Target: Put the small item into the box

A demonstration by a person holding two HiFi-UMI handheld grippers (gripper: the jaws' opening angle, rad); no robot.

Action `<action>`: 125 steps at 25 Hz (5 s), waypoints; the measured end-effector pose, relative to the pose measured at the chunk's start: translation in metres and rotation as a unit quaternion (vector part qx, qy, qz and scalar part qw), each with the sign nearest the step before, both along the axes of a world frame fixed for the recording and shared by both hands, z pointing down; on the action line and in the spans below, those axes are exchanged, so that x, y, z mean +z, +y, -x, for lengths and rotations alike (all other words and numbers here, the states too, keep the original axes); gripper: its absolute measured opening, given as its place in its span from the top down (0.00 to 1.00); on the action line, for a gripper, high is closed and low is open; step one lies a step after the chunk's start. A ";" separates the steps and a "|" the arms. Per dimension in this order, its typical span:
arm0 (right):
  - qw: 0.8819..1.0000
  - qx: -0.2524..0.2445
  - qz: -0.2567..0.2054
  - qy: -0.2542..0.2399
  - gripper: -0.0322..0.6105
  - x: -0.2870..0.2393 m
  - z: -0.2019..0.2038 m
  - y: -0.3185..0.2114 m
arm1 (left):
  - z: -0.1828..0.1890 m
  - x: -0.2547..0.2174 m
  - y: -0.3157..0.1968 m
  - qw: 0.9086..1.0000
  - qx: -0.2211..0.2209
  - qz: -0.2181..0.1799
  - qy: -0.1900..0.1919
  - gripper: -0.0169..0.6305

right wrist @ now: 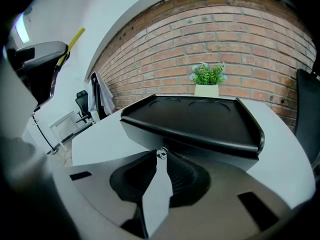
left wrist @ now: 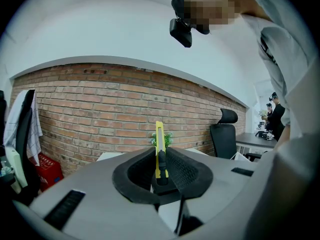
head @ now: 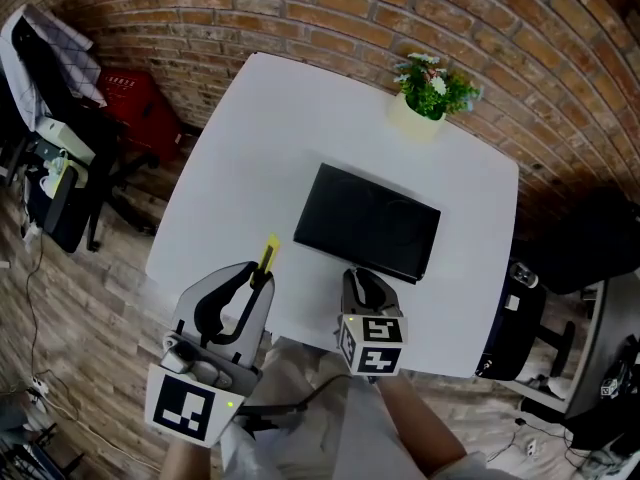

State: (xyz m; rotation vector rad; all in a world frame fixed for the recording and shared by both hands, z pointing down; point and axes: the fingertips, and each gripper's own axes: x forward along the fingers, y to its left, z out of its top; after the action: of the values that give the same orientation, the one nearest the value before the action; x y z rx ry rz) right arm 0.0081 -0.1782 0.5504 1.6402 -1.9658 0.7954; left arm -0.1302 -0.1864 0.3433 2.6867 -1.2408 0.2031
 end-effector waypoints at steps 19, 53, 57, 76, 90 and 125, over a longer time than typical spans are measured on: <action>0.999 -0.029 0.014 -0.028 0.83 0.002 0.025 0.054 | 0.008 0.001 0.027 0.999 -0.033 0.003 -0.002 0.86; 0.990 -0.071 0.048 -0.111 0.83 0.005 0.037 0.118 | -0.007 0.003 0.034 0.999 -0.047 -0.001 0.003 0.86; 0.990 -0.095 0.004 -0.104 0.84 -0.023 0.033 0.110 | -0.012 -0.008 0.033 0.999 -0.047 -0.011 0.004 0.86; 0.965 -0.024 -0.263 -0.007 0.86 -0.205 -0.080 0.034 | -0.046 -0.081 0.045 0.996 -0.022 -0.087 0.009 0.86; 0.950 0.007 -0.311 -0.004 0.86 -0.252 -0.108 0.035 | -0.055 -0.106 0.054 0.993 -0.020 -0.115 0.012 0.86; 0.961 0.124 -0.246 0.015 0.86 -0.202 -0.162 0.081 | -0.156 0.147 0.061 0.817 0.393 -0.041 -0.420 0.86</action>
State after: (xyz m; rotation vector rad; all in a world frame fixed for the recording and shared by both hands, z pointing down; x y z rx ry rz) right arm 0.1698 -0.0969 0.3488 2.2000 -2.0745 0.3710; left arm 0.0260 -0.1255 0.4902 3.0904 -0.0880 1.5942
